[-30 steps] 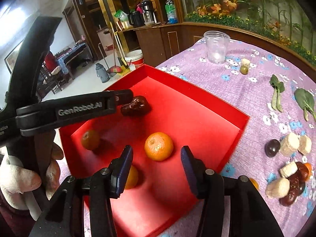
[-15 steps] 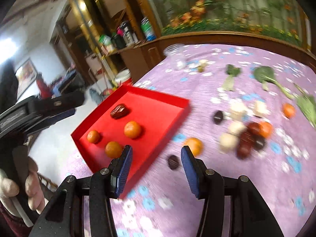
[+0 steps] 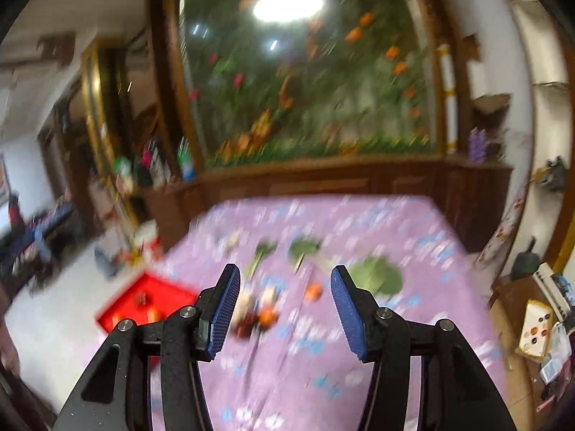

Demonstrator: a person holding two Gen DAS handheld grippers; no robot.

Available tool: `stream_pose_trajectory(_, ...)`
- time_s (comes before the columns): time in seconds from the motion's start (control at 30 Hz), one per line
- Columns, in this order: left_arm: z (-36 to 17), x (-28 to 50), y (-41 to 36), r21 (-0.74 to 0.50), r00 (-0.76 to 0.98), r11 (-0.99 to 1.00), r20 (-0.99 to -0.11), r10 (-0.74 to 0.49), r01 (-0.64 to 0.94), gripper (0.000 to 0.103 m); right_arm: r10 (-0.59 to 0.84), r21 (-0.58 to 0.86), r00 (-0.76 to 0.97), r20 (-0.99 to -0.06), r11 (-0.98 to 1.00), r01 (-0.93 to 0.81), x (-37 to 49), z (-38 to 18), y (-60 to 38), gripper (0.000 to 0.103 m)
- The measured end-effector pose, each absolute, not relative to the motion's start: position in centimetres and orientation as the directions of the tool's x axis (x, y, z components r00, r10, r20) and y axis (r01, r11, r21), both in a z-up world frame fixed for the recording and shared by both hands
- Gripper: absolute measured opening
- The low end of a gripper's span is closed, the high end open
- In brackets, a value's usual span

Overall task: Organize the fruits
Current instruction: 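Move both grippers back from the tray toward the fruit pile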

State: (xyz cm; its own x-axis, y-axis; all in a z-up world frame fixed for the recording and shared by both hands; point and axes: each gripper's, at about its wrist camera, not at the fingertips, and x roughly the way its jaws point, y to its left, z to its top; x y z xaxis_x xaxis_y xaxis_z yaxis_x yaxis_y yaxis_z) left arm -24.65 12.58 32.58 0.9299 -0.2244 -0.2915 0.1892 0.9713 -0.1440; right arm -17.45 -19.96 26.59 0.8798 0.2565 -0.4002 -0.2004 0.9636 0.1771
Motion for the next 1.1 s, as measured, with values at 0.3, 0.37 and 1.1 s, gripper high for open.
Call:
stream_pose_trajectory(0.3, 41.3, -22.9, 12.4, 0.040, 0.953, 0.989, -0.276, -0.124, 0.140, 0.087, 0.110, 0.059, 0.962, -0.249, 0.993, -0.098, -16.9, 41.6, -21.4, 0.067)
stream_pose_trajectory(0.37, 41.0, -22.0, 12.8, 0.049, 0.955, 0.988, -0.267, -0.128, 0.147, 0.094, 0.129, 0.052, 0.955, -0.267, 0.991, -0.120, -15.9, 42.0, -20.5, 0.068)
stream_pose_trajectory(1.1, 5.3, -4.7, 9.4, -0.201, 0.577, 0.963, -0.771, -0.270, 0.181, 0.062, 0.434, 0.312, 0.534, -0.726, 0.899, -0.306, -1.2, 5.4, -11.4, 0.072)
